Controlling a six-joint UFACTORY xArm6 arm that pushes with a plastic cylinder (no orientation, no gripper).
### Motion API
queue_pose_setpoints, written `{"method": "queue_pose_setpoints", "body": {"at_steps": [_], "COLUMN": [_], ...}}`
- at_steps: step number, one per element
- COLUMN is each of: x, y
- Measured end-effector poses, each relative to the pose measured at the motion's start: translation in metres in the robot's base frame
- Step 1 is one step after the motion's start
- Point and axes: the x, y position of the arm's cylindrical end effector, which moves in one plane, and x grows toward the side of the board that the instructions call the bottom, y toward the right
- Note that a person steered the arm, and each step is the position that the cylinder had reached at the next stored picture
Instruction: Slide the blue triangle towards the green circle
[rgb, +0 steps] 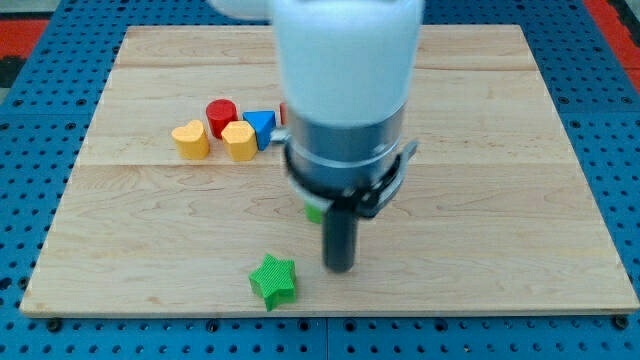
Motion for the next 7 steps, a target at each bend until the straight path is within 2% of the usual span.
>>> {"method": "queue_pose_setpoints", "body": {"at_steps": [1,2,3,4,5,6,7], "x": [-0.064,-0.084,-0.049,-0.025,-0.055,-0.112,-0.151], "y": [0.015,0.002,-0.046,-0.054,0.029,0.093,0.034]}}
